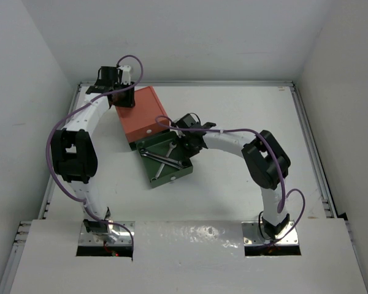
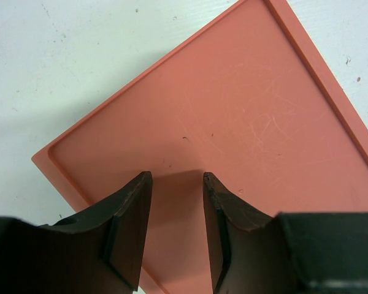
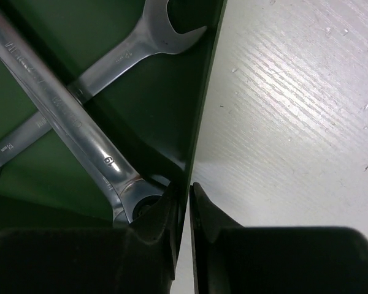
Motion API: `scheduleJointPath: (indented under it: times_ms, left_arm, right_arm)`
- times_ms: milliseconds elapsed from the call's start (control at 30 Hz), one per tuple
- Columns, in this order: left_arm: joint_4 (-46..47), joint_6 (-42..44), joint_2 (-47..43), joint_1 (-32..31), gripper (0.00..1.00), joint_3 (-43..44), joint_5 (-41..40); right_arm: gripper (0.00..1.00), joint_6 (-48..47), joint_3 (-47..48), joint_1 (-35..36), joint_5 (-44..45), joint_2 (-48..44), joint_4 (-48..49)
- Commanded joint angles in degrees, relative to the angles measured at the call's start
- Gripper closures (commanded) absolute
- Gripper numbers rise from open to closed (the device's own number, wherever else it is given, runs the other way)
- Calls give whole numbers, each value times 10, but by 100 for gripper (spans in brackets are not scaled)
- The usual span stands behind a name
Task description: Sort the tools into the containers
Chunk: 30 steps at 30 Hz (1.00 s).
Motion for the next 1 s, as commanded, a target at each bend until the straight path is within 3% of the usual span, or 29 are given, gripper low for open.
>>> scheduleJointPath:
  times_ms: [0,167,533,967]
  left_arm:
    - [-11,-1,5,9,64,7,6]
    - [-11,0,4,9,64,6,4]
    - [-10,0,5,9,64,5,5]
    - [-11,2,7,9,64,4,4]
  right_arm:
    - [90,9,11,-1,1,-5,30]
    - [100,38,16,1,16,-11,36]
    - [100,130,9,9,20,-12,75]
    - [100,144,-5,28,43,-32,115]
